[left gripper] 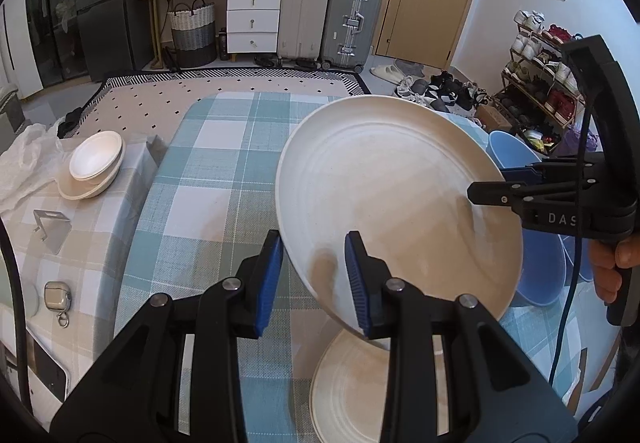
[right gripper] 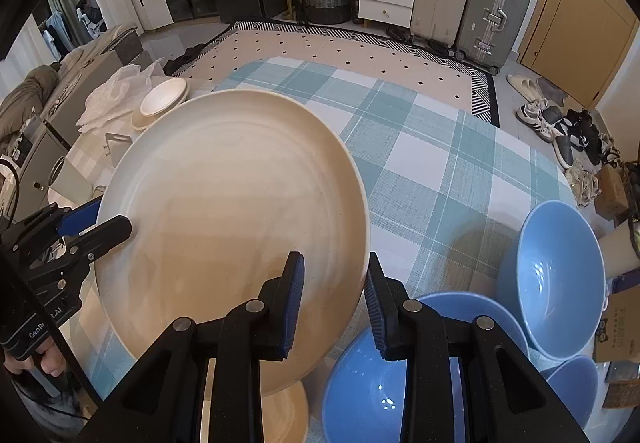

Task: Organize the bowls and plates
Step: 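Lift the cream plate with both tools and carry it over the plate stack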

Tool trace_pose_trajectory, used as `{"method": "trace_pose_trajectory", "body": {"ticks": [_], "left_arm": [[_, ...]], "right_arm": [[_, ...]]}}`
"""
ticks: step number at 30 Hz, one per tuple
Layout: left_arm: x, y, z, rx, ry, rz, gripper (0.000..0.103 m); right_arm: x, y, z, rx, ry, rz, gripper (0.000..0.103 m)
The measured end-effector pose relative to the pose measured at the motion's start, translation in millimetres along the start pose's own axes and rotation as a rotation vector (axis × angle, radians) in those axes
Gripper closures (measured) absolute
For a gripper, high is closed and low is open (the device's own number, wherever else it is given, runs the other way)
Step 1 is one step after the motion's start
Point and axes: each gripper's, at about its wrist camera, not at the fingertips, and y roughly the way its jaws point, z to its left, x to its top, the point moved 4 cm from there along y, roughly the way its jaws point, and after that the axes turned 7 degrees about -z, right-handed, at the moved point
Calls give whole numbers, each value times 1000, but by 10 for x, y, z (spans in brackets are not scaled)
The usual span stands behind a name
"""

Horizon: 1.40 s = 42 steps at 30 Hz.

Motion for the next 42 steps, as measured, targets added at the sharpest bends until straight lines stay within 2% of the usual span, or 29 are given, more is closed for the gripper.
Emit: {"method": "trace_pose_trajectory", "body": {"ticks": [16, 42], "left_arm": [[-315, -573, -152, 0, 21, -26, 74], [-654, -913, -362, 23, 65, -31, 74]], "right_arm": [[-392, -343, 202, 17, 3, -22, 72], [-937, -515, 290, 44, 18, -36, 72]]}}
